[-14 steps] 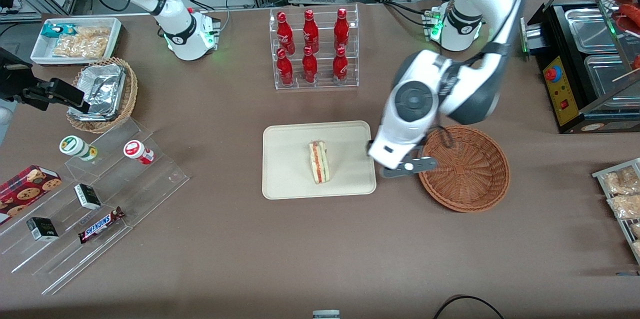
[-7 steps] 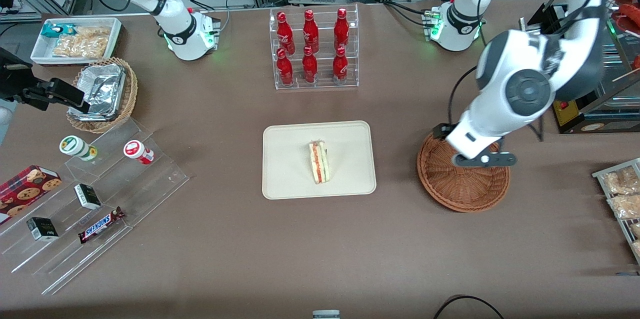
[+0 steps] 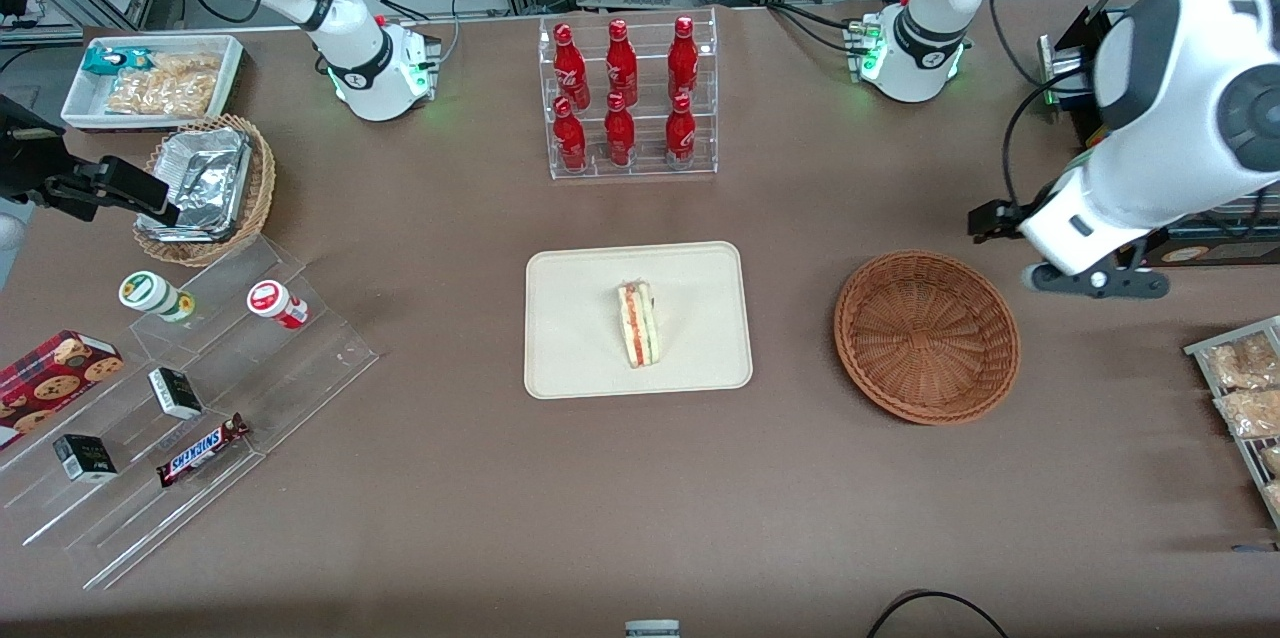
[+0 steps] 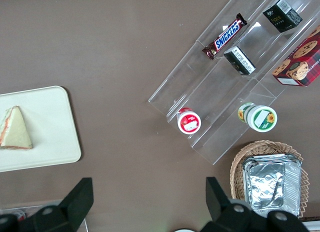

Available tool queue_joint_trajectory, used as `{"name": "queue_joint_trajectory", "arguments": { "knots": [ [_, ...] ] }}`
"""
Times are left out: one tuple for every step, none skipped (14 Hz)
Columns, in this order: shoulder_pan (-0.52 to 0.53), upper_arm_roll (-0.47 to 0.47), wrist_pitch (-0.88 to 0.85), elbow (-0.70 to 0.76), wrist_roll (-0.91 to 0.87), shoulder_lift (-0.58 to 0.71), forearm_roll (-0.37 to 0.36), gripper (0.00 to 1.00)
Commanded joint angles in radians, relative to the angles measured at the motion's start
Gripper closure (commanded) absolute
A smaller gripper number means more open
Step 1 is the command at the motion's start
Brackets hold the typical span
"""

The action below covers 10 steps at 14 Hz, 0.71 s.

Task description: Place sandwich from basket to tray

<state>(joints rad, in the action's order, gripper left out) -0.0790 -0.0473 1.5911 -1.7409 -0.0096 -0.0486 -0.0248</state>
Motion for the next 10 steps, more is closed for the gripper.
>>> {"name": "queue_joint_trajectory", "arguments": {
  "knots": [
    [0.056, -0.017, -0.057, -0.011, 0.074, 0.078, 0.000, 0.00],
    [0.071, -0.017, -0.072, -0.005, 0.082, 0.091, -0.004, 0.00],
    [0.074, -0.017, -0.074, -0.002, 0.082, 0.104, -0.007, 0.00],
    [0.087, -0.016, -0.072, 0.000, 0.082, 0.114, -0.007, 0.00],
    [0.097, -0.014, -0.072, 0.009, 0.082, 0.119, -0.009, 0.00],
    [0.102, -0.011, -0.069, 0.017, 0.083, 0.119, -0.009, 0.00],
    [0.104, -0.008, -0.066, 0.020, 0.082, 0.118, -0.010, 0.00],
    [0.105, 0.003, -0.063, 0.018, 0.083, 0.118, -0.010, 0.00],
    [0.108, 0.013, -0.060, 0.020, 0.082, 0.118, -0.006, 0.00],
    [0.108, 0.023, -0.059, 0.020, 0.082, 0.116, -0.003, 0.00]
  ]
}}
